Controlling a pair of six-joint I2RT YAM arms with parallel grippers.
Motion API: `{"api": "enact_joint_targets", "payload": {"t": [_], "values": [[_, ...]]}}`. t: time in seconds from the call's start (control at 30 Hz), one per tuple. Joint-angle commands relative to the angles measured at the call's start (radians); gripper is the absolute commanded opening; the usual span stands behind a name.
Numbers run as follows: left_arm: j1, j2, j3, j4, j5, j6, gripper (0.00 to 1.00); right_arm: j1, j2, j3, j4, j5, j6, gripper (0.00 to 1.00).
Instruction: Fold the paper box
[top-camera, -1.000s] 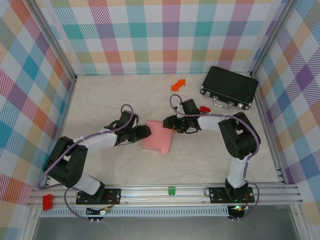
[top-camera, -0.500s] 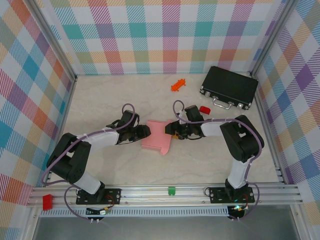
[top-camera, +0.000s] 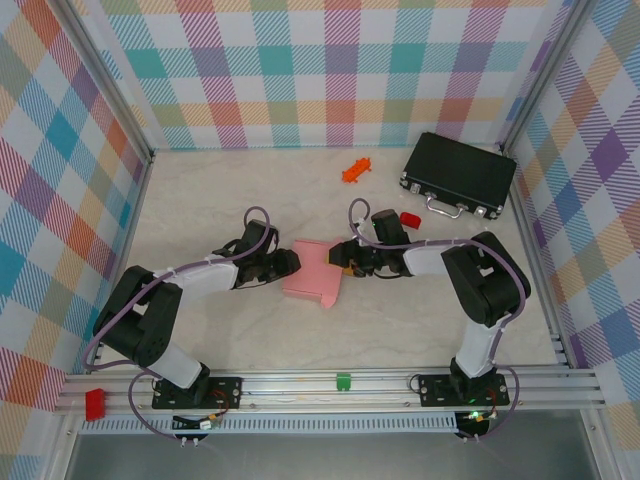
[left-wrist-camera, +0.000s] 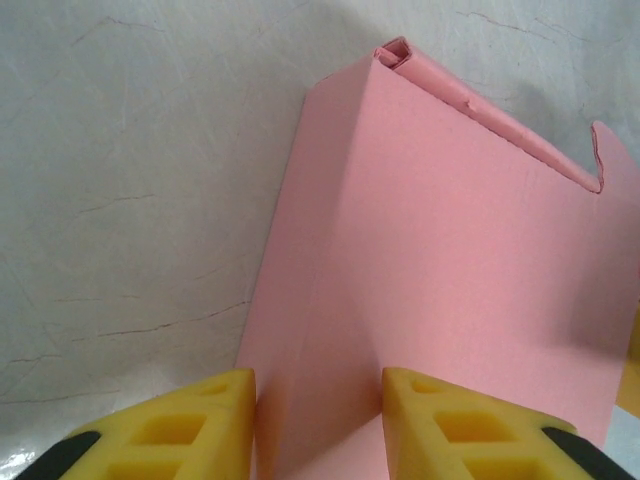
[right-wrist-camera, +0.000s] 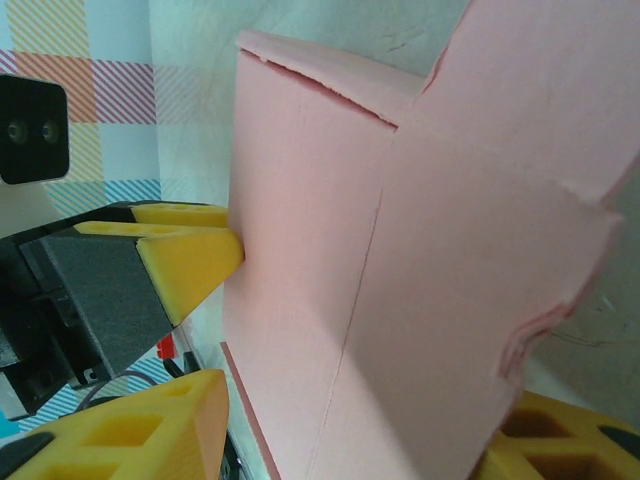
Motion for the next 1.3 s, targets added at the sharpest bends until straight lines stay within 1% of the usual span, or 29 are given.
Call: {"api": "enact_joint_targets", "payload": {"t": [0.0,0.1,0.3,0.5,0.67,0.83,1.03,1.27], "values": [[0.0,0.009,-0.027,0.01,-0.011,-0.017,0.33,0.011,0.029,0.017,0.051,-0.04,0.019,0.53],[0.001,0.014,-0.036,0.023,-0.01,-0.022,0.3,0.018,0.051,0.03,0.063,-0.046,0.026,0.53],[0.001,0.01,-0.048,0.026,-0.014,-0.027,0.3,0.022,0.062,0.034,0.033,-0.003,0.015,0.53],[0.001,0.022,-0.059,0.039,-0.01,-0.028,0.3,0.025,0.1,0.036,0.135,-0.08,0.06,0.51],[0.001,0.043,-0.074,0.062,-0.02,-0.034,0.32,0.028,0.113,0.038,0.195,-0.109,0.085,0.51],[0.001,0.063,-0.084,0.086,-0.021,-0.045,0.34,0.028,0.091,0.035,0.26,-0.123,0.108,0.51],[0.004,0.078,-0.092,0.129,0.003,-0.061,0.37,0.029,0.042,0.048,0.265,-0.123,0.109,0.51],[0.009,0.082,-0.103,0.194,0.035,-0.084,0.42,0.031,0.005,0.082,0.206,-0.118,0.086,0.51]]}}
